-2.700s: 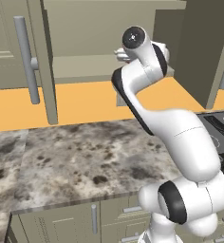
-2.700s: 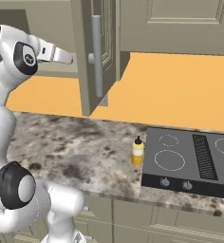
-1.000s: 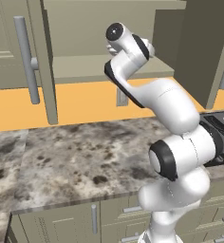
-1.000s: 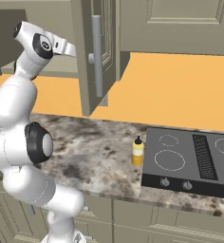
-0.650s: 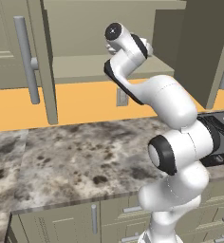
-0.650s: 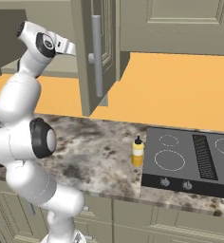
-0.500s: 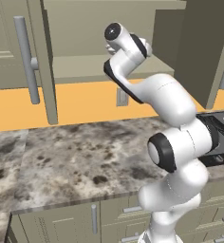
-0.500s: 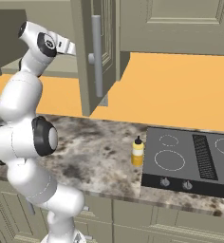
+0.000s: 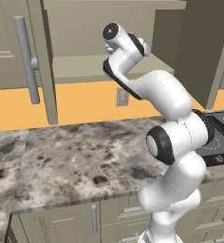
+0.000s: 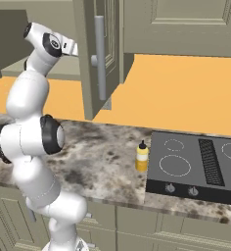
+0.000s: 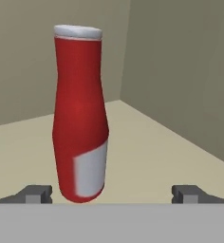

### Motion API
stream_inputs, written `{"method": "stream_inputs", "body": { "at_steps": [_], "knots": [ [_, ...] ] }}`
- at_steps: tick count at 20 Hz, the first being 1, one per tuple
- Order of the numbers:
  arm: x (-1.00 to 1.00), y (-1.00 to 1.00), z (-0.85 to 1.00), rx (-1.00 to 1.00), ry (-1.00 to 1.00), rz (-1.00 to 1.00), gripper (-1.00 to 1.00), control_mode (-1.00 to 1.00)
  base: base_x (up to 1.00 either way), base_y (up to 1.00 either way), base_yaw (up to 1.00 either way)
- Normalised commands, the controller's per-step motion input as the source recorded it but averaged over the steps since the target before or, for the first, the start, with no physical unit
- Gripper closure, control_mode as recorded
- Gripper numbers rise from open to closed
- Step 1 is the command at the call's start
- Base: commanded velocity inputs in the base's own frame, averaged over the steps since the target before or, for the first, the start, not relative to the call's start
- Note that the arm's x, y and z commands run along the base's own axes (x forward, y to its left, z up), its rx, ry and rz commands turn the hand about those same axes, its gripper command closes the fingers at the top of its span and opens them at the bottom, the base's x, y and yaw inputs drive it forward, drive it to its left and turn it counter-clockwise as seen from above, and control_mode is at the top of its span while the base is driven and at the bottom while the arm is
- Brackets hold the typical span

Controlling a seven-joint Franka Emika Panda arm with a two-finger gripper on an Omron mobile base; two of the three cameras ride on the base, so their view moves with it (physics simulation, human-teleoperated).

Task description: Take 2 condiments from the cabinet and move them on the counter near the stove.Make sure the condiments are lined up with each other, next to each other.

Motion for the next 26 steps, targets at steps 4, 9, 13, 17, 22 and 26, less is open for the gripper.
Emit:
{"method": "stream_inputs", "body": {
  "at_steps": [4, 9, 13, 17, 22, 26],
  "knots": [
    [0.26, 0.00, -0.05, 0.00, 0.01, -0.01, -1.00, -1.00, 0.00, 0.00, 0.00],
    [0.23, 0.00, -0.05, 0.00, 0.00, -0.01, -1.00, -1.00, 0.00, 0.00, 0.00],
    [0.21, 0.00, -0.04, 0.00, 0.00, -0.01, -1.00, -1.00, 0.00, 0.00, 0.00],
    [0.13, 0.00, 0.00, 0.00, 0.00, -0.01, -1.00, -1.00, 0.00, 0.00, 0.00],
    [0.11, 0.00, 0.00, 0.00, 0.00, -0.01, -1.00, -1.00, 0.00, 0.00, 0.00],
    [0.09, 0.00, 0.00, 0.00, 0.00, -0.01, -1.00, -1.00, 0.00, 0.00, 0.00]
  ]
}}
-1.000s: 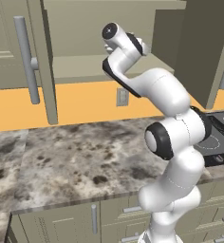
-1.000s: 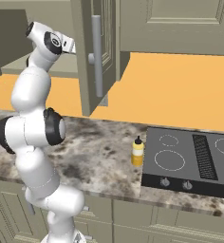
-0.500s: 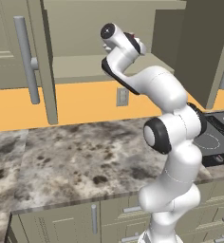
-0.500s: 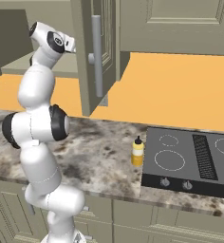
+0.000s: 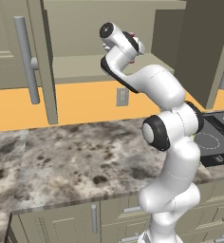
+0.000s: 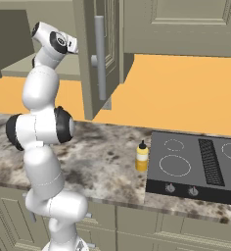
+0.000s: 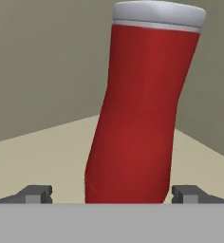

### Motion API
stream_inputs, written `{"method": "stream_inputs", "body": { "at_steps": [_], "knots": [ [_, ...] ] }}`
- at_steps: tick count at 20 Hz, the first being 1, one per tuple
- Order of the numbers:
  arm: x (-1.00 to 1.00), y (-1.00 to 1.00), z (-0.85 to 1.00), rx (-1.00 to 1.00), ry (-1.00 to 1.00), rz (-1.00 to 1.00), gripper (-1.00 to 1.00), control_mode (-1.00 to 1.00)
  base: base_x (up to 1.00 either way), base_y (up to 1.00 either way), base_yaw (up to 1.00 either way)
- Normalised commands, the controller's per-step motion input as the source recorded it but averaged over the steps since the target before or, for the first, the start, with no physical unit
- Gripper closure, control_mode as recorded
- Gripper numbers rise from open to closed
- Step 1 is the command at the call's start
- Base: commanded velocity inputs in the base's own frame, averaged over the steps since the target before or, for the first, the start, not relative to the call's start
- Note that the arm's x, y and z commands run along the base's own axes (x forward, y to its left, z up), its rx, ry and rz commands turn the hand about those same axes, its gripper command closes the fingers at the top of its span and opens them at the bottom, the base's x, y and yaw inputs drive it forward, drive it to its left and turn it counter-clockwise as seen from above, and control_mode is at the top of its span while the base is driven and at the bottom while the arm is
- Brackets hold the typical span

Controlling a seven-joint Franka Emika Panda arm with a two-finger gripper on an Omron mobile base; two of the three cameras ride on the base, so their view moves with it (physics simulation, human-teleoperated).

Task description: Take 2 condiments from the cabinet and move them on the counter near the stove.Make sure the condiments are lined up with each other, next to each other.

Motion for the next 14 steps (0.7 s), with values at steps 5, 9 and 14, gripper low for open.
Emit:
{"method": "stream_inputs", "body": {
  "at_steps": [5, 9, 14],
  "knots": [
    [0.05, 0.00, -0.01, 0.00, 0.00, 0.00, 1.00, -1.00, 0.00, 0.00, 0.00],
    [0.11, 0.00, -0.08, 0.00, 0.00, 0.00, 1.00, -1.00, 0.00, 0.00, 0.00],
    [0.10, 0.00, -0.14, 0.00, 0.00, 0.00, 1.00, -1.00, 0.00, 0.00, 0.00]
  ]
}}
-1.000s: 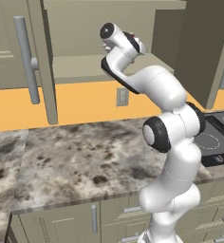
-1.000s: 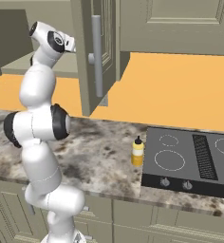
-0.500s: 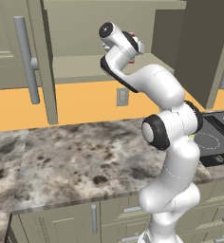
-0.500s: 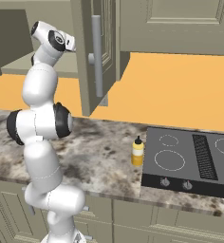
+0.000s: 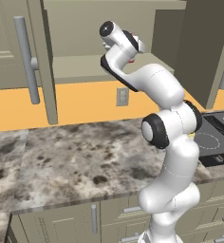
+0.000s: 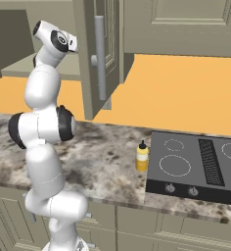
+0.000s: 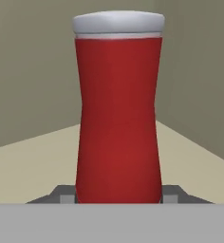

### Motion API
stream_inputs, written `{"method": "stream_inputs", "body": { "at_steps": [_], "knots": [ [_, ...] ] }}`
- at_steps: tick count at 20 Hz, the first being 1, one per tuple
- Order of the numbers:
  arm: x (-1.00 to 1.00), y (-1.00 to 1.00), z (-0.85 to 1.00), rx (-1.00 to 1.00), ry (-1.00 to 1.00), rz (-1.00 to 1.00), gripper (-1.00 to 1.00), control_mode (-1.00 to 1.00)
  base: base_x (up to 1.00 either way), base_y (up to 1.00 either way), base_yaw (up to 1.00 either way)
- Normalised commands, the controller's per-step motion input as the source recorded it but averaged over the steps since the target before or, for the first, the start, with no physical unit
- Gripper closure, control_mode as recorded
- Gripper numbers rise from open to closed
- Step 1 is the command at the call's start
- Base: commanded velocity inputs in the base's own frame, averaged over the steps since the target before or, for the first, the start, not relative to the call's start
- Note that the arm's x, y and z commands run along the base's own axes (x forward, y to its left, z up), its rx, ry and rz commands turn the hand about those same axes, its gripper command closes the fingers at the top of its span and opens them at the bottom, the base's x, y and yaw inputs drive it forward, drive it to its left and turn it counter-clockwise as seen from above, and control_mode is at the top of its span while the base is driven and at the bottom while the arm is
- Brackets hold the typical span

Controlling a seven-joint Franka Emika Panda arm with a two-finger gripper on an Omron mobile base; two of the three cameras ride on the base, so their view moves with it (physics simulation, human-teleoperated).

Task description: Take 2 condiments from the cabinet and move them on the counter near the stove.Make sure the condiments are lined up with each other, next to each other.

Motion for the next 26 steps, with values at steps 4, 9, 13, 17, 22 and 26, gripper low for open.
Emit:
{"method": "stream_inputs", "body": {
  "at_steps": [4, 9, 13, 17, 22, 26],
  "knots": [
    [-0.01, 0.00, 0.00, 0.00, -0.01, 0.00, 1.00, -1.00, 0.00, 0.00, 0.00],
    [-0.40, 0.00, 0.00, 0.00, -0.04, 0.00, 1.00, -1.00, 0.00, 0.00, 0.00],
    [-0.86, 0.00, 0.00, 0.00, -0.05, 0.01, 1.00, -1.00, 0.00, 0.00, 0.00],
    [-1.00, 0.00, 0.00, 0.00, -0.06, 0.01, 1.00, -1.00, 0.00, 0.00, 0.00],
    [-1.00, 0.00, 0.00, 0.00, -0.07, 0.02, 1.00, -1.00, 0.00, 0.00, 0.00],
    [-1.00, -0.03, 0.00, 0.00, -0.05, 0.11, 1.00, -1.00, 0.00, 0.00, 0.00]
  ]
}}
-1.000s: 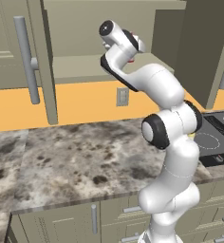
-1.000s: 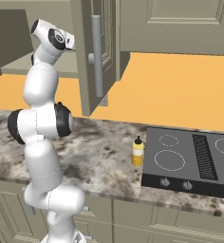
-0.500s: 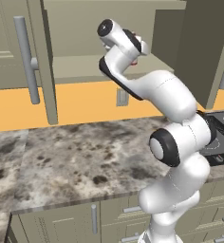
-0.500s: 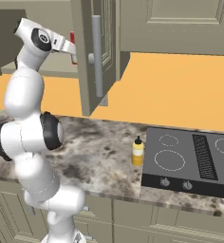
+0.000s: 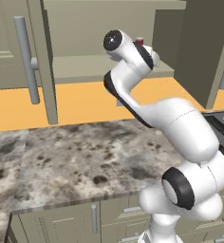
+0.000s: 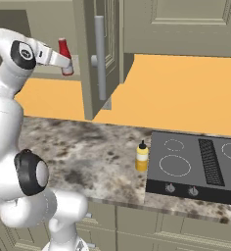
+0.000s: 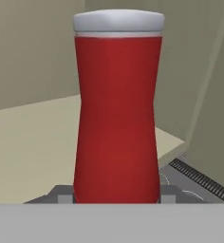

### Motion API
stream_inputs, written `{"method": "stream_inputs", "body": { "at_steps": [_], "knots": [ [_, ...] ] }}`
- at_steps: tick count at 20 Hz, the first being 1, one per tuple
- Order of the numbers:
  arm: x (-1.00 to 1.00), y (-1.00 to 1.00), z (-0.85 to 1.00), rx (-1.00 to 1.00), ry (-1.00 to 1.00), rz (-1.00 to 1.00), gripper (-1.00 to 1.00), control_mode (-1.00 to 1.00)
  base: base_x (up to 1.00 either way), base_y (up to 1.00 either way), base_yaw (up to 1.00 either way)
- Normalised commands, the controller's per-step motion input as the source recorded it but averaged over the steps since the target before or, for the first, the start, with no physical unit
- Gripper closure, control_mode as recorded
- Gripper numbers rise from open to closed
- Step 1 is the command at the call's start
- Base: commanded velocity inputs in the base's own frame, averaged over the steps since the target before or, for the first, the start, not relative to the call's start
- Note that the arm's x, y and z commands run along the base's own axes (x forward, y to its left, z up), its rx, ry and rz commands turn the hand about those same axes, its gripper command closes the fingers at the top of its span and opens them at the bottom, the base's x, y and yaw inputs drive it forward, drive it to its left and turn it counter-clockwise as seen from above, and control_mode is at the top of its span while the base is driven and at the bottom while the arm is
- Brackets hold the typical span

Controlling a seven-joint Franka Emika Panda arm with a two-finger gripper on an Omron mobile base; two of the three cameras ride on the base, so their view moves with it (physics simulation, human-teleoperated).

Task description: Take 2 condiments from the cabinet and move them on the counter near the stove.Make sure the condiments are lined up with each other, next to each other.

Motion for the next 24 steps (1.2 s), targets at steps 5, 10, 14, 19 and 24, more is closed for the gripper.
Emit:
{"method": "stream_inputs", "body": {
  "at_steps": [5, 10, 14, 19, 24],
  "knots": [
    [-1.00, -0.06, 0.00, 0.00, 0.00, 0.24, 1.00, -1.00, 0.00, 0.00, 0.00],
    [-1.00, 0.00, 0.00, 0.00, 0.00, 0.23, 1.00, -1.00, 0.00, 0.00, 0.00],
    [-1.00, 0.00, 0.00, 0.00, 0.00, 0.18, 1.00, -1.00, 0.00, 0.00, 0.00],
    [-1.00, 0.00, 0.00, 0.00, 0.00, 0.24, 1.00, -1.00, 0.00, 0.00, 0.00],
    [-0.92, -0.05, 0.00, 0.00, 0.00, 0.24, 1.00, -1.00, 0.00, 0.00, 0.00]
  ]
}}
